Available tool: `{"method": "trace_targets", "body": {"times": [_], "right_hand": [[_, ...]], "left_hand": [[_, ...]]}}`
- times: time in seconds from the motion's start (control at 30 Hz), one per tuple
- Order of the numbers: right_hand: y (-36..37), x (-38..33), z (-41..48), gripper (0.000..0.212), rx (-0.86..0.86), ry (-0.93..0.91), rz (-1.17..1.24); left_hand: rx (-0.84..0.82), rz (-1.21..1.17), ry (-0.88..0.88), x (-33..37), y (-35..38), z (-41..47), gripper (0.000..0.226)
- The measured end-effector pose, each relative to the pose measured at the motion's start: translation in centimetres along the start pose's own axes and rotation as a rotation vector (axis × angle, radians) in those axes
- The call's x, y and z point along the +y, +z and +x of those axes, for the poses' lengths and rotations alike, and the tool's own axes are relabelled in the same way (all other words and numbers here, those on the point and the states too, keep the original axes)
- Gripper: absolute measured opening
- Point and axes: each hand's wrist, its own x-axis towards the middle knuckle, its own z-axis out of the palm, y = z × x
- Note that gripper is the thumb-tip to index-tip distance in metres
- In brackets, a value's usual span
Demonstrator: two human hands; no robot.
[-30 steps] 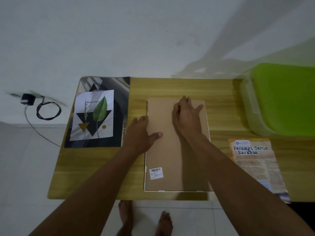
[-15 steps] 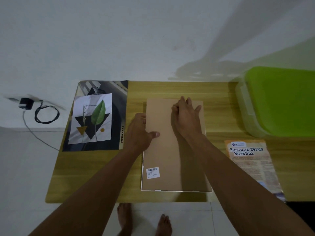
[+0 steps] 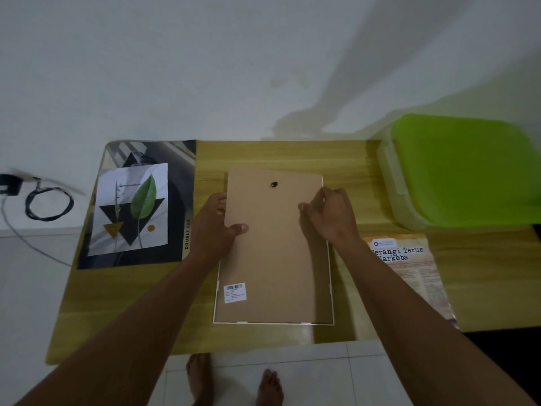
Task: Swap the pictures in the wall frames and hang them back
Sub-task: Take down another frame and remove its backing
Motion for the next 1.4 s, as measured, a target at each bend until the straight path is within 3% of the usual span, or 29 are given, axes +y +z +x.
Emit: {"method": "trace_targets", "body": {"times": [0.13,0.3,0.47,0.53,0.77,1.17,1.4], "right_hand": [[-0.9,-0.2,0.0,0.065,-0.018,0.071,0.21],[-1.7,-0.1,-1.0,0.088,-0.187,0.068,0.483],[-1.3,1.2,-2.1,0.061,-0.223,0.097,0.613],[-1.3,1.5,-2.7,0.06,-0.23,0.097,0.651],[-2.2,1.0,-3.5,0.096,-0.412,0.063,0.749],[-3.9,0.0,-6.7,0.085,-0.245,0.072,0.855],[-6.7,-1.5,-9.3,0.062,-0.149,0.07,0.972]], "left_hand": [[0.012,0.002,0.016,-0.2,-0.1,0.0,0.071],[-0.009,-0.004,0.01,-0.1,-0.4,0.1,0.072],[-0.029,0.013,0.004,0.3,-1.2,-0.2,0.075],[-0.034,0.021,0.022,0.6,-1.5,-0.5,0.075],[-0.119,0.081,-0.023,0.9,-2.5,-0.7,0.084],[-0.161,-0.135,-0.024,4.5,-5.9,-2.8,0.081],[-0.116,-0.26,-0.026,7.1,-7.7,-6.3,0.073]]}}
